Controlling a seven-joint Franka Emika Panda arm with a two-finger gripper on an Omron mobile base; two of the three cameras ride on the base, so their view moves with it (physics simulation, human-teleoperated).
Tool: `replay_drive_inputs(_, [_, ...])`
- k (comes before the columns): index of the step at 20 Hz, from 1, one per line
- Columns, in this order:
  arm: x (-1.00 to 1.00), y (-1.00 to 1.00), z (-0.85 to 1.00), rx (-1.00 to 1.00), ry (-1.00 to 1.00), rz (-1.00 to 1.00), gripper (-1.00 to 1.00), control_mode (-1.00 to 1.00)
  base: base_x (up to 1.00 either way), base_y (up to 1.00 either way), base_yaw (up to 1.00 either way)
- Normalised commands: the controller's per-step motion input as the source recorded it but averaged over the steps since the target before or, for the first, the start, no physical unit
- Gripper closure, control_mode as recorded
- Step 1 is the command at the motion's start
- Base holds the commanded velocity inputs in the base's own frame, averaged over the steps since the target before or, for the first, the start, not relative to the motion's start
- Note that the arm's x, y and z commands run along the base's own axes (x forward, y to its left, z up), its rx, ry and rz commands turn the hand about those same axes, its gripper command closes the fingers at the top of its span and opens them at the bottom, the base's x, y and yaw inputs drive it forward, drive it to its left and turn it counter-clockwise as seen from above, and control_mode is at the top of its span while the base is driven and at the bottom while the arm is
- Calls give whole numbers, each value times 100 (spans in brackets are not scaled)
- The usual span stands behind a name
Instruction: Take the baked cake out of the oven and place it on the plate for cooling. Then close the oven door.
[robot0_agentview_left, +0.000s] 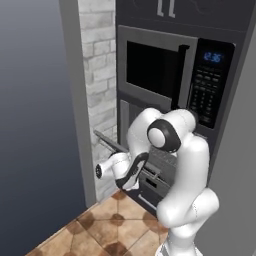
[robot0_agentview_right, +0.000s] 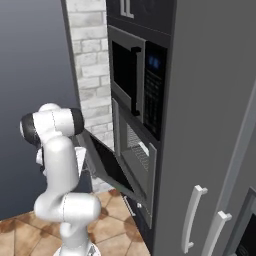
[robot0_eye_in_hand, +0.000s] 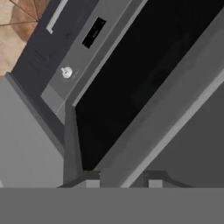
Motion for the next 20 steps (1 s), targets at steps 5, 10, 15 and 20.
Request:
replay_drive_inputs(5, [-44, 45, -41, -1, 2, 4, -100, -100, 0, 0, 0])
replay_drive_inputs(10, [-54, 29, 2, 1, 1, 1, -100, -100, 0, 0, 0])
replay_drive_inputs(15, [-91, 13, 46, 7, 0, 2, -100, -100, 0, 0, 0])
replay_drive_inputs(20, [-64, 1, 88, 15, 0, 3, -100, -100, 0, 0, 0])
